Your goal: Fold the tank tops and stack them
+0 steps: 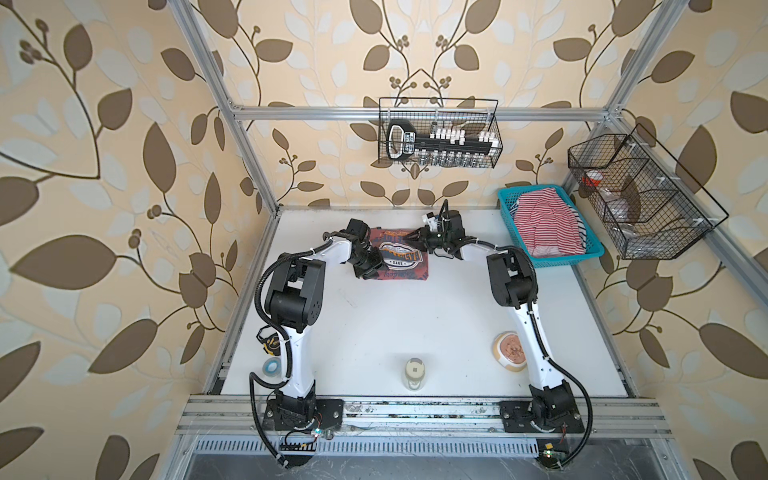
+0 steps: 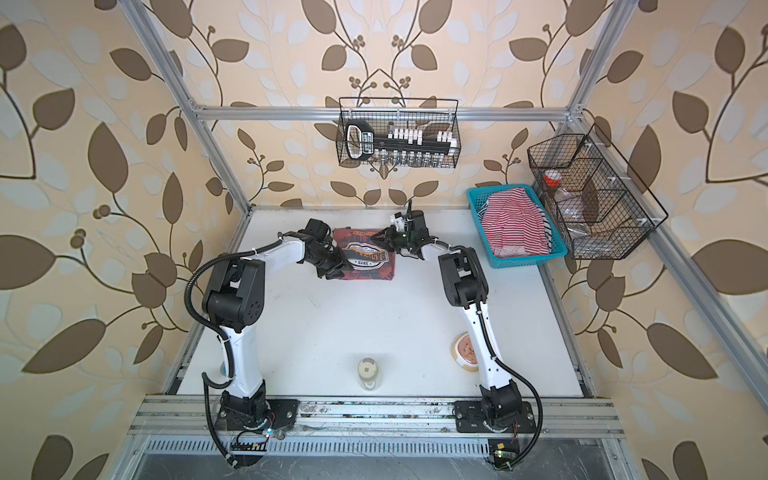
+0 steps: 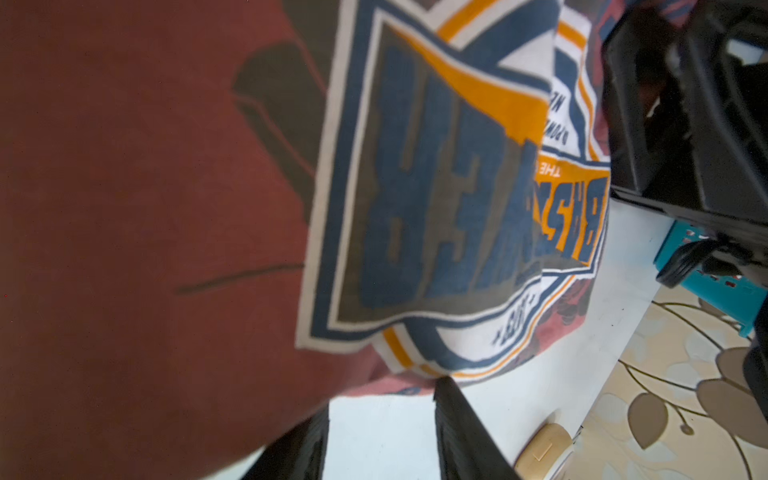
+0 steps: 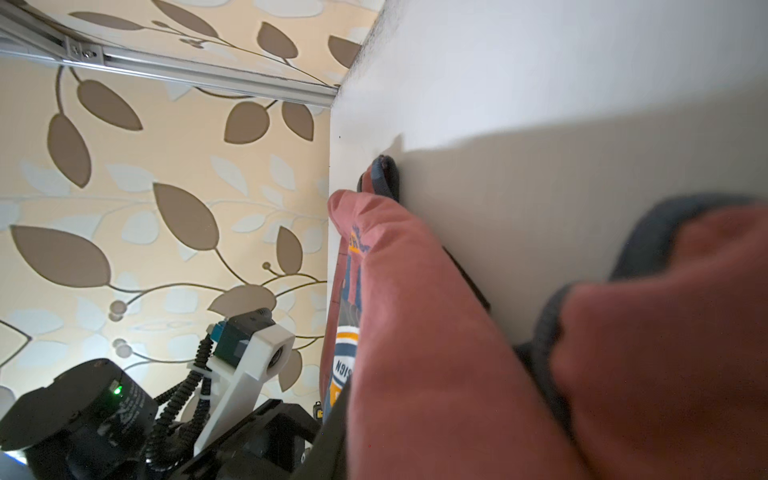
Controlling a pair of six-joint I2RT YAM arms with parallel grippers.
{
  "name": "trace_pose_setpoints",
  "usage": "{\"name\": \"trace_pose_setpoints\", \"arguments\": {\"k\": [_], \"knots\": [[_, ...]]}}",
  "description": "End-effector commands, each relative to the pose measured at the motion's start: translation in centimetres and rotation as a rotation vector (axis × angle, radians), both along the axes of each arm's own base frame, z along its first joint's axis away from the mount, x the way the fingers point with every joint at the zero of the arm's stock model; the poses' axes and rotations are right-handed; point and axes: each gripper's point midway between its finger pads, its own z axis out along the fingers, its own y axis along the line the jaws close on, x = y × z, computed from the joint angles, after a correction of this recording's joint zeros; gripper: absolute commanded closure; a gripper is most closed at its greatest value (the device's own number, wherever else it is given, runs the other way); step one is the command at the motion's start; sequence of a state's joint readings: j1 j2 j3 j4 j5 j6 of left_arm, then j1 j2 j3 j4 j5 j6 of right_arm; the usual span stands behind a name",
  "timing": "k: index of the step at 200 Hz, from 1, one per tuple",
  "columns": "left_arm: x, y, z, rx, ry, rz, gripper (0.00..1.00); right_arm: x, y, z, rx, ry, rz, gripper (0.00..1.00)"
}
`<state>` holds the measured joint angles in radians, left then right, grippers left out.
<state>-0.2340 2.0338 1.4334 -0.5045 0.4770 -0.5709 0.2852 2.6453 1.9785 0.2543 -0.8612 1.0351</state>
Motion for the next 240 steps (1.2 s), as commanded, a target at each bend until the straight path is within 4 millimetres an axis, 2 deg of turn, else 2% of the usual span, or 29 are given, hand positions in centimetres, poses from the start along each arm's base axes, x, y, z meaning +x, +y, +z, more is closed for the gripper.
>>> {"name": "trace_pose_setpoints", "arguments": {"k": [1, 23, 40, 52, 67, 83, 93, 108, 128, 157, 183, 192, 197, 221, 240], "knots": [[-1.2, 0.9, -0.9, 0.044, 0.023, -0.014, 0.57, 2.2, -1.4, 1.3, 0.052, -0.005, -0.073, 0.72], [-2.0, 1.3, -1.0, 0.064, 0.045, -0.016, 0.56, 3.2, -3.1, 1.1, 0.046, 0.008, -0.136, 0.69], [-2.1, 1.2, 0.1, 0.060, 0.037, -0.019, 0.56, 3.5, -3.7, 2.5, 0.074, -0.011, -0.149, 0.69], [-1.7, 1.2, 2.0, 0.052, 0.001, -0.017, 0.56, 3.2, -3.6, 4.0, 0.104, -0.036, -0.135, 0.68], [-1.0, 1.3, 5.3, 0.062, -0.069, -0.020, 0.54, 2.3, -3.4, 5.6, 0.127, -0.056, -0.103, 0.67], [-0.2, 2.2, 8.7, 0.108, -0.145, -0.021, 0.50, 1.0, -3.7, 7.1, 0.135, -0.078, -0.081, 0.66], [0.3, 3.4, 10.0, 0.159, -0.169, -0.011, 0.42, 0.0, -4.3, 7.6, 0.123, -0.083, -0.082, 0.65], [1.1, 5.4, 10.9, 0.210, -0.186, 0.016, 0.38, -1.8, -5.0, 8.1, 0.099, -0.094, -0.078, 0.62], [2.4, 7.2, 10.7, 0.193, -0.191, 0.045, 0.35, -4.6, -5.6, 8.2, 0.064, -0.098, -0.058, 0.60], [4.4, 8.8, 8.6, 0.157, -0.183, 0.058, 0.29, -8.3, -6.1, 7.7, 0.017, -0.106, -0.015, 0.56], [6.6, 8.7, 6.8, 0.097, -0.189, 0.059, 0.29, -10.7, -6.6, 6.7, -0.036, -0.093, 0.008, 0.56], [7.4, 8.5, 6.3, 0.087, -0.197, 0.060, 0.29, -11.0, -6.8, 6.7, -0.055, -0.097, 0.009, 0.55], [7.8, 8.5, 5.9, 0.083, -0.197, 0.066, 0.29, -11.8, -7.0, 5.7, -0.069, -0.073, 0.011, 0.55], [9.6, 7.6, 4.7, 0.017, -0.223, 0.081, 0.29, -12.8, -7.5, 4.7, -0.110, -0.050, 0.015, 0.55], [10.3, 7.0, 3.6, -0.021, -0.216, 0.081, 0.29, -13.4, -7.7, 4.1, -0.121, -0.036, 0.016, 0.54]]}}
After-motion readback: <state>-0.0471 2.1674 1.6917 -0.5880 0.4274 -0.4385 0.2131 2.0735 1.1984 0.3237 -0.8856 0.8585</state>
